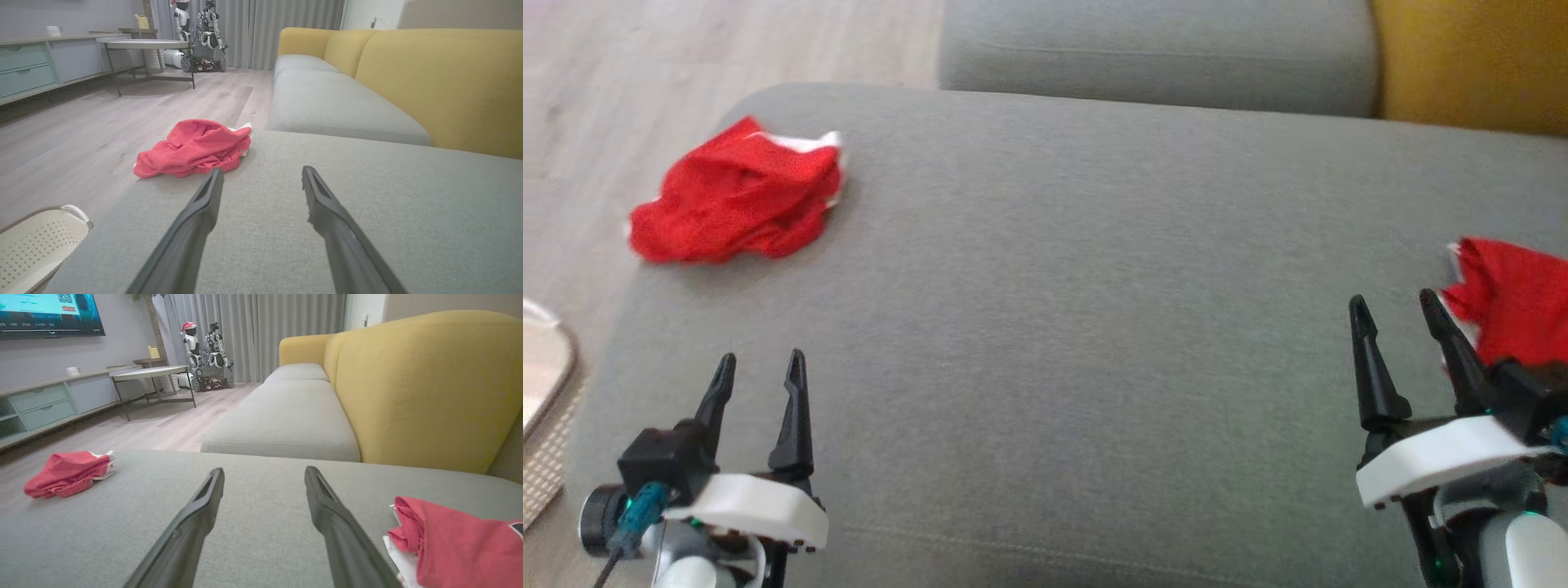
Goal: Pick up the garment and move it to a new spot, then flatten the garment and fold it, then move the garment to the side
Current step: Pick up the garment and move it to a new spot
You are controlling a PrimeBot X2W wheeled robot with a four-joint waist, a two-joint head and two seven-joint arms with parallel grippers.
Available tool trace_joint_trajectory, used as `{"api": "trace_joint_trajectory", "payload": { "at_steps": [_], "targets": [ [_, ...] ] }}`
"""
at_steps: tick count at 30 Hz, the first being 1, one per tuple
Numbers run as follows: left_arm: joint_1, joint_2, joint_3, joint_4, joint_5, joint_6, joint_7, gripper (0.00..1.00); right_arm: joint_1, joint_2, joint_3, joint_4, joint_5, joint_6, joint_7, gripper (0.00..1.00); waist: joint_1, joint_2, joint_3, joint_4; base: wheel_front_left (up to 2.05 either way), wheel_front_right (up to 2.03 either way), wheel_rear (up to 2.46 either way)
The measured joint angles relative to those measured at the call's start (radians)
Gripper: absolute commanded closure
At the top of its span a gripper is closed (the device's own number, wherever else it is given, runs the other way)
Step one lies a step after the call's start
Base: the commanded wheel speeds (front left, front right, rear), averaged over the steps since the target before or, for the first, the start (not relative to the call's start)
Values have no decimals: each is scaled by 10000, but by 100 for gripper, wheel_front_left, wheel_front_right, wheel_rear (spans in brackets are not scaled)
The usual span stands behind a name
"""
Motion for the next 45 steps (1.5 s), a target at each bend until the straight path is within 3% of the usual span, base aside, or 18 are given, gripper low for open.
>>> {"api": "trace_joint_trajectory", "payload": {
  "at_steps": [13, 27, 37, 45],
  "targets": [
    [12, 121, 150, -107, 0, 88, -2, 0, 243, 2, 163, -96, 71, 0, 75, 0, 0, 0, -219, 1351, 0, 0, 0],
    [-12, 136, 221, -313, -148, 188, -98, 0, 221, 4, 150, -247, 65, 0, 198, 0, 0, 0, 107, 1646, 0, 0, 0],
    [-3057, -29, 598, 447, -380, -564, -410, 0, -983, 0, 130, -1218, -658, 0, 798, 0, 2, 0, 1903, 1424, 0, 0, 0],
    [-6229, -150, 780, 4387, -857, -1680, -397, 0, -1934, -13, 290, -1522, -907, 0, 963, 0, 4, 0, 3641, 918, 0, 0, 0]
  ]
}}
